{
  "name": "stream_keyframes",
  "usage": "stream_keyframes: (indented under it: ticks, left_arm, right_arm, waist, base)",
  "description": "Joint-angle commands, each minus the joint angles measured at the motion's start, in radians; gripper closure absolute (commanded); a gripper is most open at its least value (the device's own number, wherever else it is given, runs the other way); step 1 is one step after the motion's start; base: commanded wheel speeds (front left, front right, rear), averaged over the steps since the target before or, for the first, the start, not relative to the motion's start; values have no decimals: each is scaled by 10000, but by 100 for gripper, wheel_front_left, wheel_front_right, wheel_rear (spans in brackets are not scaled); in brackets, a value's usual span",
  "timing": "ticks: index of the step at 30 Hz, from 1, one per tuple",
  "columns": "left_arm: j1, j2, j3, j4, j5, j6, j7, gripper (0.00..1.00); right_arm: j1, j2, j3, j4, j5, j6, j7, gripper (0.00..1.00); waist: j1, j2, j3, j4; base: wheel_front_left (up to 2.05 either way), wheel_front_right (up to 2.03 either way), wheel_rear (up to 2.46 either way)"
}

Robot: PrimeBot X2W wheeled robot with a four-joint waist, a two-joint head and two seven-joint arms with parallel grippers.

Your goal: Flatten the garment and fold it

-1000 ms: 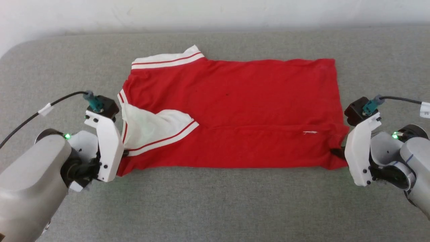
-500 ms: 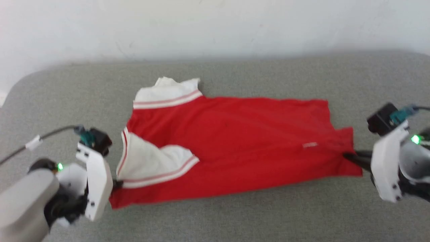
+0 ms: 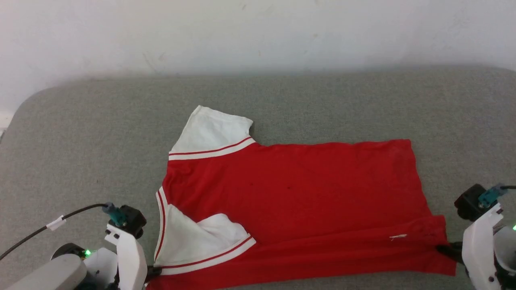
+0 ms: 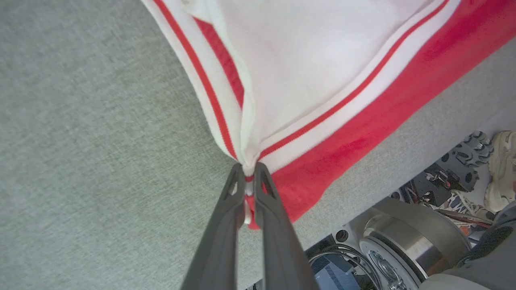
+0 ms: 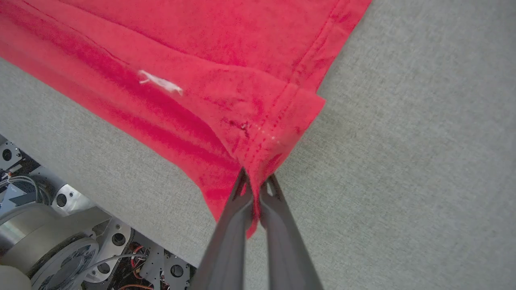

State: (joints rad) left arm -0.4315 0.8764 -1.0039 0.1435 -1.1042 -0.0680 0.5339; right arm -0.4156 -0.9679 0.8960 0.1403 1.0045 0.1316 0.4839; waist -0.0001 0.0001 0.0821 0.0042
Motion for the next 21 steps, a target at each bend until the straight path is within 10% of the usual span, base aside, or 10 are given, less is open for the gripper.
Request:
stream_keyframes:
  ticks: [1, 7, 8, 9, 10, 11, 21]
  left_arm:
    - [105, -99, -6, 227, -44, 95, -75, 100]
    - [16, -597, -85, 1275, -64, -43, -188, 100]
    - [1, -649, -69, 1377, -53, -80, -290, 100]
    - [1, -697, -20, 1458, -55, -106, -452, 96]
    - [6, -733, 55, 1525, -39, -106, -675, 16]
    - [22, -751, 110, 1558, -12, -115, -881, 0]
    - [-846, 200, 1168, 406, 1061, 328, -2892, 0]
  right_arm:
    - [186, 188, 1, 189, -95, -9, 43, 100]
    - [431, 1034, 149, 1088, -659, -9, -148, 100]
    - [458, 1153, 134, 1219, -677, -9, -242, 85]
    - [467, 1240, 97, 1309, -704, -9, -380, 47]
    - [452, 1325, 36, 1361, -778, -9, -602, 0]
    - [454, 1387, 1, 1374, -847, -9, -795, 0]
    - [662, 1562, -2496, 765, -2218, -9, -3716, 0]
  waist:
    - [1, -1, 176, 17]
    - [1, -1, 372, 24]
    - [1, -1, 364, 20]
    - [1, -1, 348, 19]
    - [1, -1, 296, 0]
    - [1, -1, 232, -17]
    - [1, -1, -5, -136]
  base:
    - [0, 0, 0]
    - [0, 0, 0]
    - [0, 0, 0]
    - [0, 0, 0]
    - [0, 0, 0]
    - [0, 0, 0]
    - [0, 0, 0]
